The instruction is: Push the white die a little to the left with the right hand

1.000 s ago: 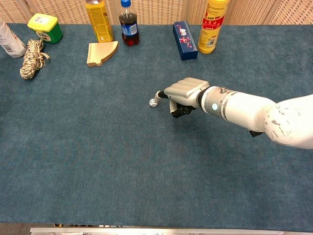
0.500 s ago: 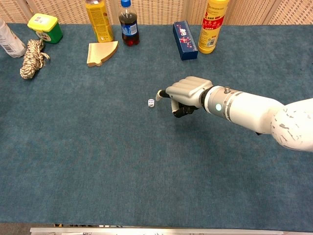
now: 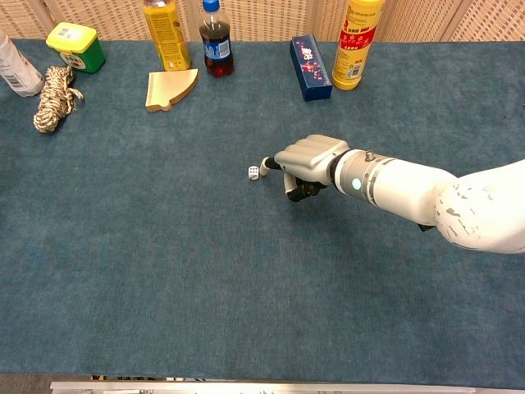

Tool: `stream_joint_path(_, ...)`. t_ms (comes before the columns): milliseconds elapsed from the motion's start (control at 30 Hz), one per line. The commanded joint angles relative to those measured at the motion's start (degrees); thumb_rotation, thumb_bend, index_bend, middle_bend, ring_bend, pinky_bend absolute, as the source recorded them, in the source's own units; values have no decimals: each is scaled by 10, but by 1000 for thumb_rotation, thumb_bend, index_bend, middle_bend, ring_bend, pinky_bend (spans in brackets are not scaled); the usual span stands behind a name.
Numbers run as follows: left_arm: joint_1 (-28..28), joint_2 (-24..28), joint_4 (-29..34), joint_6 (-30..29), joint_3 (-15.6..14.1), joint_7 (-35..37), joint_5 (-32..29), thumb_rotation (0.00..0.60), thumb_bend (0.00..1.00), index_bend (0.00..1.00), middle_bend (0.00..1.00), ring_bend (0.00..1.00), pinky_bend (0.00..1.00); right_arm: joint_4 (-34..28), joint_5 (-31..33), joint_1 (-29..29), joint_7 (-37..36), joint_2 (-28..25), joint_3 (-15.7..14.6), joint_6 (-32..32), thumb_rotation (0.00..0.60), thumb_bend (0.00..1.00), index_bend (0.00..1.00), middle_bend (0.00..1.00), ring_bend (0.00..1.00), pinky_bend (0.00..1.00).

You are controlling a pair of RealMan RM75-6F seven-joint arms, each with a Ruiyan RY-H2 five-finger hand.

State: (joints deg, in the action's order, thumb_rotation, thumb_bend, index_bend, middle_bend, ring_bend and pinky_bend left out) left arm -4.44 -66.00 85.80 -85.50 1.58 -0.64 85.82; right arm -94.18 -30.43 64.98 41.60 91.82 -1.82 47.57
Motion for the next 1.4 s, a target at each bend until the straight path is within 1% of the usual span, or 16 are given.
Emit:
stream_joint_path(33,0,1,0,1,0,1,-1,600,163,26,101,58,15,7,1,4,-2,7,2,-5,391,992,161,1000,1000,1000)
stream_joint_path(567,3,1,-2,-5,2,9,1,600,163,26,101,59,15,-4,-22,14,-10,11,16,9,392,991,161,1000,1000,1000)
stream_joint_path(667,4,4,-1,-5,3,14,0,600,163,26,101,59,15,-31,-40,2,-17,-12,14,32,392,982,161,1000,1000,1000)
stream_joint_path(700,4,5,-1,-4,3,17,-1,600,163,26,101,58,15,-46,-51,-8,-22,-26,11,49,390,976,161,1000,1000,1000)
stream_joint_path(833,4,5,-6,-3,6,26,-5,600,163,26,101,59,15,-97,-96,-55,-39,-79,-14,116,392,959,161,1000,1000,1000)
stream_joint_path(900,4,5,-9,-3,6,30,-6,600,163,26,101,59,15,-118,-125,-86,-49,-109,-31,158,390,918,161,1000,1000,1000)
stream_joint_path(967,4,4,-13,-4,7,34,-5,600,163,26,101,59,15,-127,-160,-117,-55,-128,-47,204,388,819,161,1000,1000,1000)
stream_joint_path(1000,4,4,-15,-4,7,37,-4,600,163,26,101,59,15,-131,-178,-135,-61,-136,-55,228,384,753,158,1000,1000,1000)
stream_joint_path(1067,4,3,-20,-5,7,40,-5,600,163,26,101,58,15,-133,-222,-176,-83,-152,-71,280,370,664,151,988,1000,1000)
stream_joint_path(1100,5,3,-20,-4,7,41,-6,600,163,26,101,58,15,-133,-239,-194,-93,-159,-78,301,365,614,145,961,998,1000)
stream_joint_path(1167,4,4,-21,-3,8,43,-7,600,163,26,101,59,15,-126,-280,-236,-116,-171,-89,351,362,567,140,880,956,1000)
stream_joint_path(1233,4,5,-22,-3,9,44,-7,600,163,26,101,59,15,-115,-314,-275,-136,-181,-99,396,363,549,137,788,866,977)
stream_joint_path(1267,4,5,-21,-4,8,44,-6,600,163,26,101,59,15,-110,-328,-291,-143,-184,-104,413,363,536,131,709,781,923)
stream_joint_path(1300,4,5,-22,-5,7,46,-2,600,162,26,101,59,15,-106,-341,-311,-151,-190,-109,430,363,516,125,628,692,838)
stream_joint_path(1333,4,5,-22,-7,6,47,2,600,163,26,101,58,15,-104,-348,-325,-155,-195,-114,440,362,496,122,584,642,781)
stream_joint_path(1400,5,5,-24,-11,5,44,6,600,163,26,102,59,15,-102,-359,-350,-159,-205,-122,455,360,409,120,475,515,595)
